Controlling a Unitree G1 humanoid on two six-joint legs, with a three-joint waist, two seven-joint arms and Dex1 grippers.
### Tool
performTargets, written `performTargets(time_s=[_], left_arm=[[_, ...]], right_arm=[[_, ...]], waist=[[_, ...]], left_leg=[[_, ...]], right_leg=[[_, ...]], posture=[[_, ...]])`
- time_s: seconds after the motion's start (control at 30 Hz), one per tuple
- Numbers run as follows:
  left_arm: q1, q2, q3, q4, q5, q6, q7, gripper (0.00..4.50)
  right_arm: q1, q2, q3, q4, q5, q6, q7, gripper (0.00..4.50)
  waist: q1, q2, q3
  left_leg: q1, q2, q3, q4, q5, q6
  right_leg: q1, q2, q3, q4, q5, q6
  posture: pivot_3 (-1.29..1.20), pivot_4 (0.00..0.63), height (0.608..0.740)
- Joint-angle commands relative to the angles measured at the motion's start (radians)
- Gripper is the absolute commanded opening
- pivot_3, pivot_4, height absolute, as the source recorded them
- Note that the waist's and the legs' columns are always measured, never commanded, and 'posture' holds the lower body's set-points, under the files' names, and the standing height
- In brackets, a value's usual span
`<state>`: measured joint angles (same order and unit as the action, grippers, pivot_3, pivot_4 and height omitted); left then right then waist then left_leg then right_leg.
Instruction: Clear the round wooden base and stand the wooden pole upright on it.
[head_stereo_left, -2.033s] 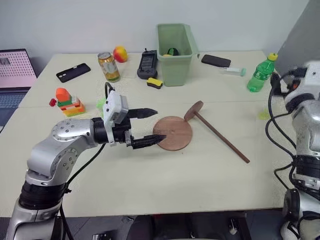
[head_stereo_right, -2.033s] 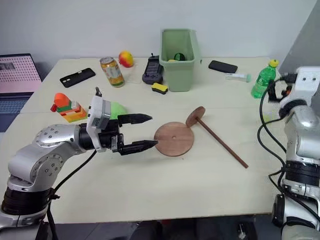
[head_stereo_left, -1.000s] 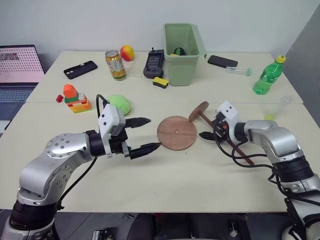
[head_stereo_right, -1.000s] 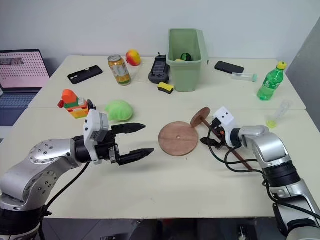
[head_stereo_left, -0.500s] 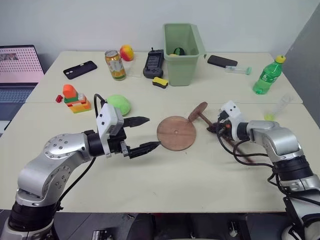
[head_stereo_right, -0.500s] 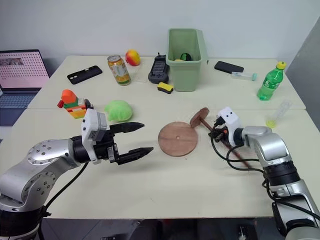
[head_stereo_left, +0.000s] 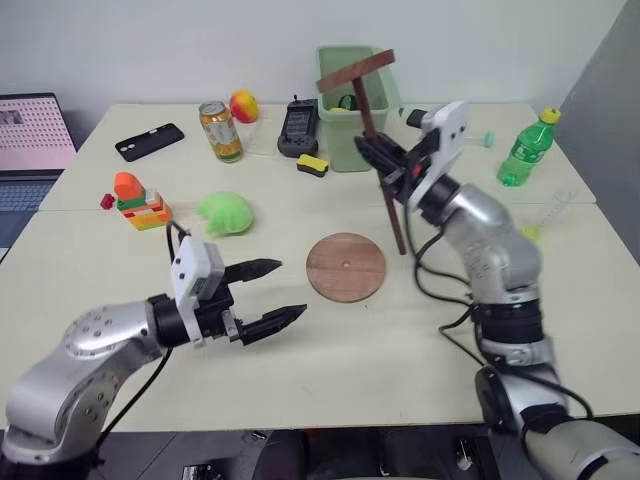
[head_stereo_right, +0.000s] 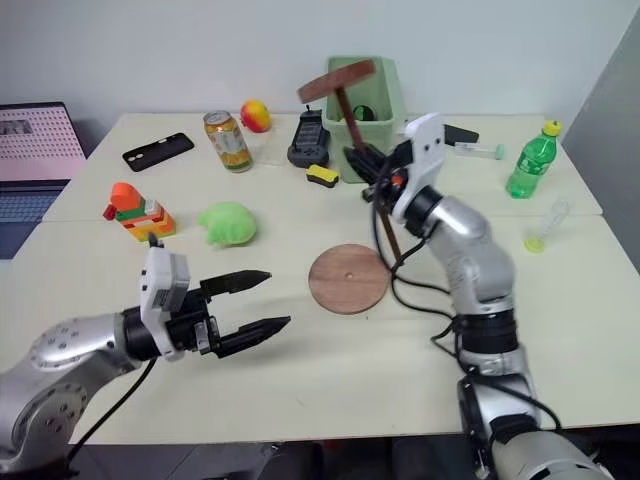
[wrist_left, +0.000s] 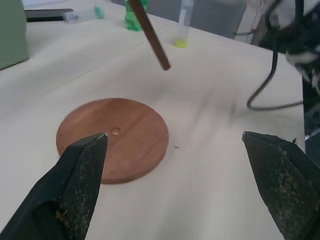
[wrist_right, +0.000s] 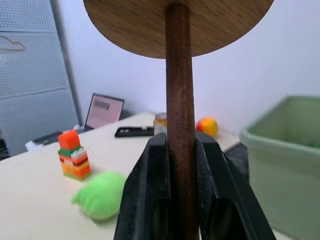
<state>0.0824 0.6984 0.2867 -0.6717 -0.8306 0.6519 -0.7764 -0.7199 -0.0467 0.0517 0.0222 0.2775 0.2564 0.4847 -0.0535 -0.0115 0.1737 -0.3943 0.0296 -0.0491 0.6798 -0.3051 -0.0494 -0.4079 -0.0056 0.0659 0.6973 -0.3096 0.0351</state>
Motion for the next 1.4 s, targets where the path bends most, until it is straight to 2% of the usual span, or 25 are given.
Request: performTargets(time_s=[0.03,0.17,0.27,0.5,0.9,1.4], left_arm=[[0.095,-0.054,0.032,-0.125,-0.037,-0.013,0.097,4.50],[0.220,-0.093,0.048,-0.175,-0.011,-0.057,0.122,4.50],[0.243,-0.097,0.059,-0.191,-0.015,-0.065,0.149,4.50],[0.247,-0.083,0.074,-0.200,-0.040,-0.070,0.188,4.50],[0.173,-0.047,0.070,-0.155,-0.069,-0.058,0.189,4.50],[0.190,-0.037,0.077,-0.165,-0.083,-0.064,0.201,4.50]], right_arm=[[-0.016,0.098,0.043,0.149,-0.095,-0.271,-0.071,0.27],[-0.077,0.183,0.052,0.383,-0.138,-0.469,-0.102,0.27],[-0.129,0.208,0.036,0.533,-0.153,-0.568,-0.114,0.27],[-0.161,0.206,0.014,0.693,-0.141,-0.642,-0.113,0.27],[-0.150,0.226,0.006,0.703,-0.134,-0.651,-0.131,0.27],[-0.120,0.252,0.031,0.655,-0.120,-0.628,-0.124,0.27]], waist=[[-0.001,0.000,0.000],[-0.002,-0.001,-0.001],[0.001,-0.001,-0.001],[-0.001,-0.001,-0.001],[-0.001,-0.002,-0.001],[-0.001,-0.002,-0.001]], left_leg=[[0.000,0.000,0.001,0.000,0.000,0.000],[0.003,0.000,0.001,0.000,0.001,-0.001],[0.004,0.000,0.000,-0.001,0.001,-0.001],[0.004,0.000,0.000,-0.001,0.001,-0.002],[0.004,0.000,0.000,-0.001,0.001,-0.002],[0.004,0.000,0.000,-0.001,0.001,-0.001]], right_leg=[[0.000,0.000,0.000,0.001,0.000,0.000],[0.001,0.000,0.000,0.001,0.000,0.000],[0.002,0.001,0.000,0.001,0.000,0.000],[0.002,0.001,-0.001,0.001,0.000,0.000],[0.003,0.001,-0.001,0.001,0.000,0.000],[0.003,0.001,-0.001,0.001,0.000,0.000]], posture=[[0.00,0.150,0.740],[0.00,0.150,0.740],[0.00,0.150,0.740],[0.00,0.150,0.740],[0.00,0.150,0.740],[0.00,0.150,0.740]])
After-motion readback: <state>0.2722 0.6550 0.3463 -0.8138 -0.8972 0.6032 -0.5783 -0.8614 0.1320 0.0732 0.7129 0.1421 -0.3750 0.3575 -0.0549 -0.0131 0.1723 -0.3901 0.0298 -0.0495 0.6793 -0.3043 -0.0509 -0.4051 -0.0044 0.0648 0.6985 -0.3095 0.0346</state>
